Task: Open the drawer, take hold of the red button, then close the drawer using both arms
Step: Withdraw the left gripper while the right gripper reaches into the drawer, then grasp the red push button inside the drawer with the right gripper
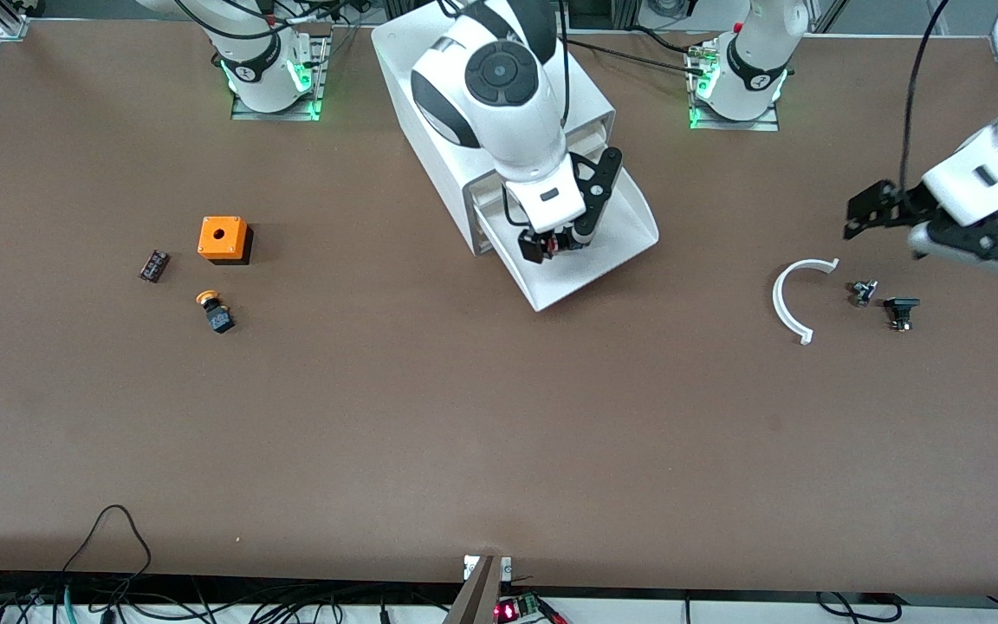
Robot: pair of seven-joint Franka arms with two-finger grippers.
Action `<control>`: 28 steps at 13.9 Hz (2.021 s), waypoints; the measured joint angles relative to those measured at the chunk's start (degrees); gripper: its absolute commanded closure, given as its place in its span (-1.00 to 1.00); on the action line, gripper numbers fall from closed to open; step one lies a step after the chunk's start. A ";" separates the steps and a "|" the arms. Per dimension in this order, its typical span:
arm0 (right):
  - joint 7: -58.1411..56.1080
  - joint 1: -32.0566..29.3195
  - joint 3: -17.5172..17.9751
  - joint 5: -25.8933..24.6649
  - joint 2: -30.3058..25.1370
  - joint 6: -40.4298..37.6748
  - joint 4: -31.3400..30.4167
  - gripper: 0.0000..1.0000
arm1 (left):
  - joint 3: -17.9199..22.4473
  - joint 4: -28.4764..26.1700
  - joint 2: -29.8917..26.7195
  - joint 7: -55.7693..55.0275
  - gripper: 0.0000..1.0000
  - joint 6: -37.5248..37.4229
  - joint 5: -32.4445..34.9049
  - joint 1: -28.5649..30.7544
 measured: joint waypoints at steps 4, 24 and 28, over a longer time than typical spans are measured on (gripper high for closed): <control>-11.67 0.09 -0.01 0.00 3.19 2.10 0.62 -1.00 | 0.49 4.97 -0.65 -6.30 -1.00 -6.33 3.06 -0.71; -21.66 3.67 -0.05 -0.31 7.64 0.81 0.84 -0.81 | 1.14 5.08 1.05 -7.67 -1.00 -6.33 3.08 -0.88; -21.71 3.87 -0.06 -0.66 7.83 0.82 0.84 -0.32 | 1.16 5.24 1.29 -7.67 -1.00 -6.29 3.08 -1.01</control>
